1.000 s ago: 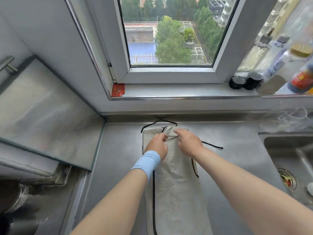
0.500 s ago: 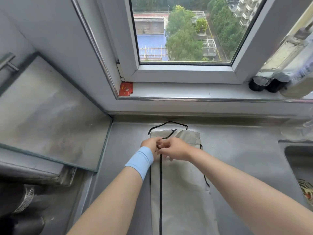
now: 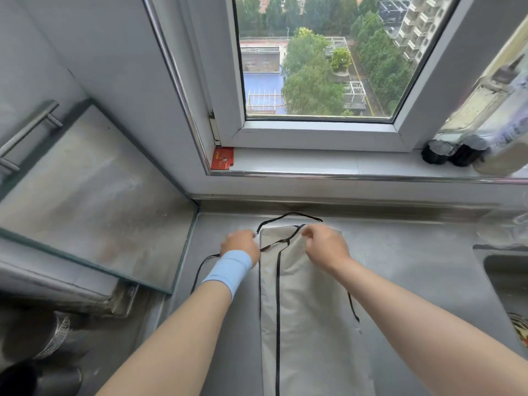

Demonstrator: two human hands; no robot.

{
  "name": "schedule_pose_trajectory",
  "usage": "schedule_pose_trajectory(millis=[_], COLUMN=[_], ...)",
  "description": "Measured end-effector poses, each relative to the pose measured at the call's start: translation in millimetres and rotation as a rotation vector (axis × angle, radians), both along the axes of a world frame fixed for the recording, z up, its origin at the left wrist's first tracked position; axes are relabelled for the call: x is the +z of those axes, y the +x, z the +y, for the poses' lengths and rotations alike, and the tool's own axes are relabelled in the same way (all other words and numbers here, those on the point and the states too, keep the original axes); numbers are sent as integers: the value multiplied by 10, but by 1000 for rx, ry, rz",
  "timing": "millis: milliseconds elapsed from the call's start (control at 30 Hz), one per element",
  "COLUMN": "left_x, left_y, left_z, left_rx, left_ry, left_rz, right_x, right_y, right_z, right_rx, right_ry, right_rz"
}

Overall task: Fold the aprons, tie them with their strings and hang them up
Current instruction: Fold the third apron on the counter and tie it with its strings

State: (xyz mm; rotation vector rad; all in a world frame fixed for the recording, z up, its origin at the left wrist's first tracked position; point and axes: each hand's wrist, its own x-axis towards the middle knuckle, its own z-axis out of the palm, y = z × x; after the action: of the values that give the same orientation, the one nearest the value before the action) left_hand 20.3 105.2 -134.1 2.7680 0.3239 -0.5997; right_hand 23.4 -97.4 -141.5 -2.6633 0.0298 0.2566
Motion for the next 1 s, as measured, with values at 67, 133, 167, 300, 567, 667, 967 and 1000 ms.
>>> schedule_pose_trajectory(millis=[67, 133, 167, 300, 567, 667, 967, 1000], left_x=[-38, -69, -87, -213, -207, -223, -384, -449], left_y=[95, 210, 283, 603, 833, 846, 500, 440], left_z=[-318, -634, -771, -1058, -753, -631, -930, -996], left_rx=[-68, -194, -247, -364, -249, -183, -467, -560], left_ry=[-199, -279, -293, -213, -374, -376, -72, -60], left_rz=[-104, -140, -142, -48, 83, 98, -358, -324], right_x=[-100, -217, -267, -446, -518, -494, -621, -665], right_y=[98, 167, 198, 342, 555, 613, 323, 229], right_z=[-245, -441, -523, -753, -869, -845, -572, -543], right_rx=[21, 30, 41, 86, 165, 174, 58, 86], right_ry=[-176, -275, -297, -269, -146, -220, -91, -58], right_rz=[-54, -40, -23, 46, -36, -41, -313, -312])
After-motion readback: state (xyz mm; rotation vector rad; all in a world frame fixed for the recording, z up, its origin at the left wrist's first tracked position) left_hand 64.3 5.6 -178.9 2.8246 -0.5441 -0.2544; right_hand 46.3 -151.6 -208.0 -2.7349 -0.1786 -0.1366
